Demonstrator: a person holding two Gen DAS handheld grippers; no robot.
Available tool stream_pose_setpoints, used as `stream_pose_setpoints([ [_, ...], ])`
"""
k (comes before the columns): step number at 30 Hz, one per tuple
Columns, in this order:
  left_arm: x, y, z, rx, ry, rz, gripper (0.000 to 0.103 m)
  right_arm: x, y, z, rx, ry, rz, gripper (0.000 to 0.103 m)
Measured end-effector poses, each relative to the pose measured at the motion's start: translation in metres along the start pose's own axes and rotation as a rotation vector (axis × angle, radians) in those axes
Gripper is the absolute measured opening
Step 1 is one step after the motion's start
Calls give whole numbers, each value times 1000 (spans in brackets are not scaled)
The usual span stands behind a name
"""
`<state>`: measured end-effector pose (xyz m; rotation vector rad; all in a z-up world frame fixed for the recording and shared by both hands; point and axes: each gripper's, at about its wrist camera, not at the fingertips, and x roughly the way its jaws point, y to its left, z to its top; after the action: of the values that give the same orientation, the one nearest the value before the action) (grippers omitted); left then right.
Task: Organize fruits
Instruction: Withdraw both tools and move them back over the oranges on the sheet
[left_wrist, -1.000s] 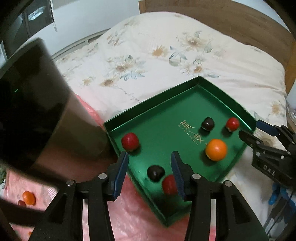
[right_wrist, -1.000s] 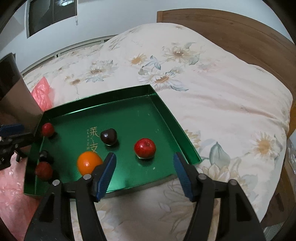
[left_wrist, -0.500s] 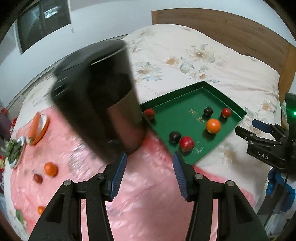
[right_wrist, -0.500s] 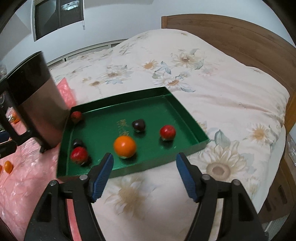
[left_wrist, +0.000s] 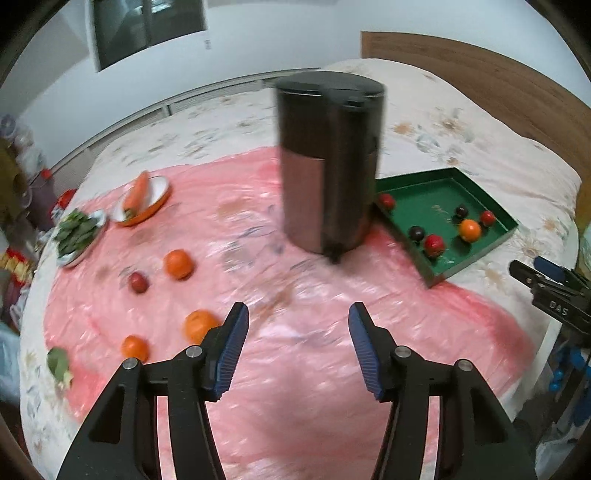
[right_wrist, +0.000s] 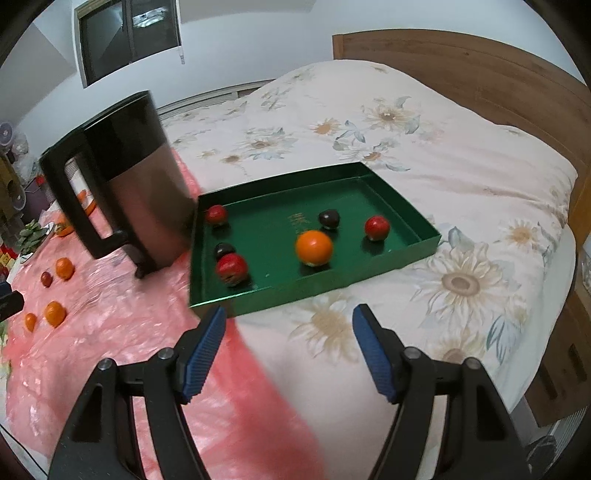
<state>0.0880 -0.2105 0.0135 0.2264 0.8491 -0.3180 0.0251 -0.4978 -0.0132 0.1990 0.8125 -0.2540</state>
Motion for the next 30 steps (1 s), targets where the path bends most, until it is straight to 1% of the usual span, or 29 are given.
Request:
stream_pose_setpoints([
  [7, -19, 46, -28, -85, -7, 44, 52, -16, 27, -18, -45, 3, 12, 100],
  [16, -35, 101, -75, -190, 1, 88, 52, -32, 67, -43, -121, 13, 47, 100],
  [22, -46, 124, -99, -230, -4, 115, 52, -42, 96, -55, -178, 18, 76, 100],
  [30, -61, 160, -126, -299, -18, 143, 52, -55, 142, -69, -249, 9, 145, 100],
])
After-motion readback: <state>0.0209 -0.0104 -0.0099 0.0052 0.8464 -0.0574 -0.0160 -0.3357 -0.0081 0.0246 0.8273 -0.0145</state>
